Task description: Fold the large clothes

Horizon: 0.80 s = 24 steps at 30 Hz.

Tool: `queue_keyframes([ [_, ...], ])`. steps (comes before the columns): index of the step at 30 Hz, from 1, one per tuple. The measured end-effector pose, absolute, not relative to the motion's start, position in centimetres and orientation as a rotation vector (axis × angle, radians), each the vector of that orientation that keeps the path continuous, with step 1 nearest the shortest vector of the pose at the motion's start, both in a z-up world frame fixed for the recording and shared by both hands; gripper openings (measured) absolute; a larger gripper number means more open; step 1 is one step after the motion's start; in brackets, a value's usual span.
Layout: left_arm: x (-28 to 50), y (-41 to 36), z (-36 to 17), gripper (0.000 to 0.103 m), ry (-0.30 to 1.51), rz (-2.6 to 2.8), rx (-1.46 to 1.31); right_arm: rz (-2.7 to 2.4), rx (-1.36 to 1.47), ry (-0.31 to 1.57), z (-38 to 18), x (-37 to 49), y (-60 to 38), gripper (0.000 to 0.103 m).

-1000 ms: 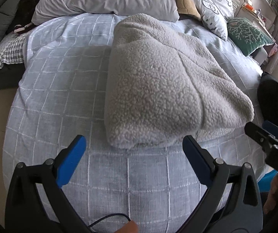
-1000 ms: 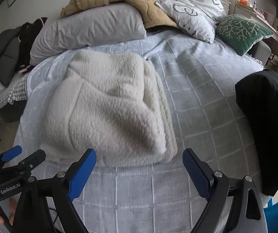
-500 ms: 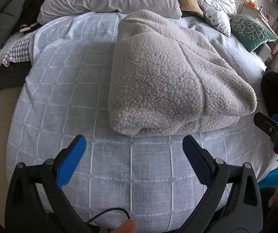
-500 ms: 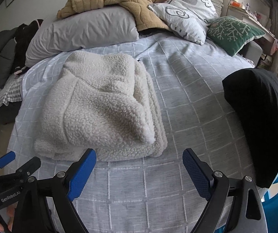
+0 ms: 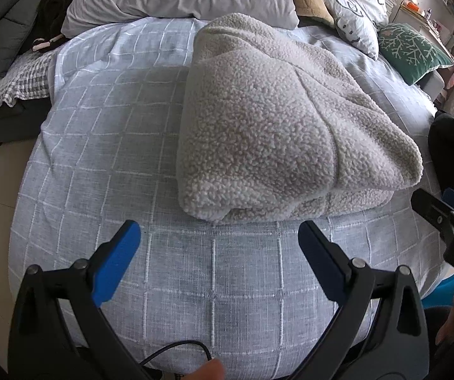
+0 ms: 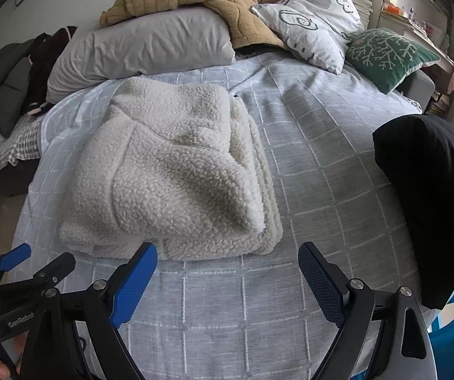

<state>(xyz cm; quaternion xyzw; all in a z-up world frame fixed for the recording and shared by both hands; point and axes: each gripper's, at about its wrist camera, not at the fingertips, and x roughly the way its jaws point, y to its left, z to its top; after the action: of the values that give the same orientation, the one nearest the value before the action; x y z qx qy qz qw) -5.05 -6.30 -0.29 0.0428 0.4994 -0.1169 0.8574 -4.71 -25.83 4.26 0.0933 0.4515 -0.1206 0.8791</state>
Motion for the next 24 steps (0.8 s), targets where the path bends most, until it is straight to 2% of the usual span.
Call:
queue_keyframes([
  [24,-4.91,-5.53,0.15,0.099,1.012,-0.197,0.077,-0.242,0.170,0.962,3.70,-4.29,-25.29,0.092],
])
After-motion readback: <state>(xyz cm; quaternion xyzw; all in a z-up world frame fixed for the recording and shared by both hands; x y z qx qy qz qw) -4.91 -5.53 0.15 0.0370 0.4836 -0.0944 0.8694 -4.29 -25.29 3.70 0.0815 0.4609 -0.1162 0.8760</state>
